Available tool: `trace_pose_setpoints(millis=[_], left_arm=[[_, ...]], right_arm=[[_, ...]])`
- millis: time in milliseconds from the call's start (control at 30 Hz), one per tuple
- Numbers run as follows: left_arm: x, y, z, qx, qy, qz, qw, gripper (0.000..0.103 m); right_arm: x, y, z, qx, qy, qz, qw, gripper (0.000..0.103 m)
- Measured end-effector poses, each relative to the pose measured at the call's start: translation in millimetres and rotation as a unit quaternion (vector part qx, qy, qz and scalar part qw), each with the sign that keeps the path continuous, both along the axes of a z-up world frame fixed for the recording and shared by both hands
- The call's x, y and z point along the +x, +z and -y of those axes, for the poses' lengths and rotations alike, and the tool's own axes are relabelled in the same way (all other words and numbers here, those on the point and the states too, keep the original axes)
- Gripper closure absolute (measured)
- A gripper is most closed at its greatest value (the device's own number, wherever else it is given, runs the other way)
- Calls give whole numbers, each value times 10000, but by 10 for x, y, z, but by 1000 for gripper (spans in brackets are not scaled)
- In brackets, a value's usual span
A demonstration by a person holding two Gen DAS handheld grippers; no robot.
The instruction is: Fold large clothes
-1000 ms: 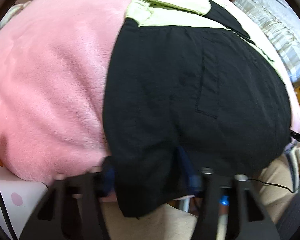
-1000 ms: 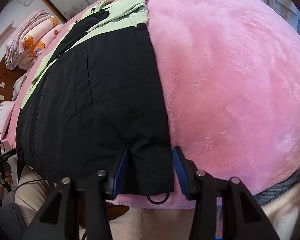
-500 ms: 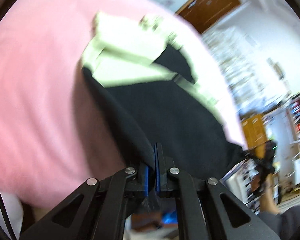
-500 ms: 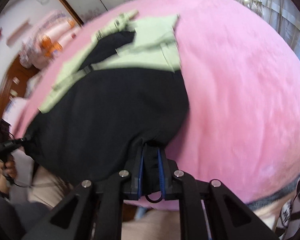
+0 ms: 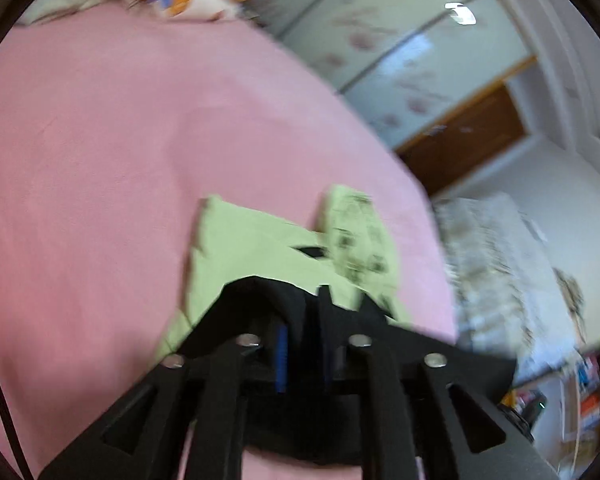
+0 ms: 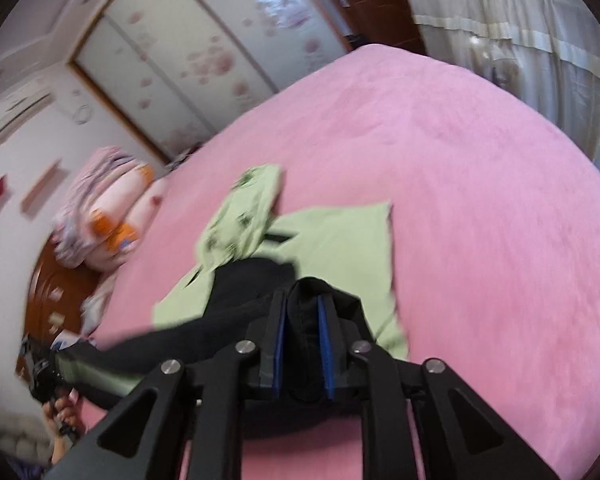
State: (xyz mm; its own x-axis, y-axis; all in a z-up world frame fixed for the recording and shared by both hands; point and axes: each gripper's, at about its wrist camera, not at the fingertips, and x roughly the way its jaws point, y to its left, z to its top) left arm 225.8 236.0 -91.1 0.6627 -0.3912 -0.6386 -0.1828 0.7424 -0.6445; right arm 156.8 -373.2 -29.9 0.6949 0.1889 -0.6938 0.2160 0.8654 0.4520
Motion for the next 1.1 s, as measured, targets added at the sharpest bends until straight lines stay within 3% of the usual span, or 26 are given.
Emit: trace_pose_setpoints(millis=[67,133,233,400,767,900,1100], left_arm=[[266,-187,-49,194,252,-273,9991,57],[457,-365,-55,380,306,-513,9975,53],[648,-615,39,654,153,-818,9944,53],[805,-888,228,1244,-323,-973,9869,53],[1185,-974,556,2265,-1157,-832,9635,53],[1353,-1045,606,2429,-1289,-913,9571,53],[1535,-1200,651,2599,-1426,-1038,9494,53]], right_arm=[[194,-98,-1,-345,-149,-146,9992,43],[376,-240,-22,-393,-59,-240,9989,38],[580,-476,-90,-579,187,-573,9965,38],[761,-767,-129,-756,423,-854,9926,38],[1226,-1141,-150,-1364,511,-1186,9822,38],[1299,-1238,-173,-1386,643,-1242,9804,39],[1286,-1333,-275,-1736,824,-1141,9747,60]])
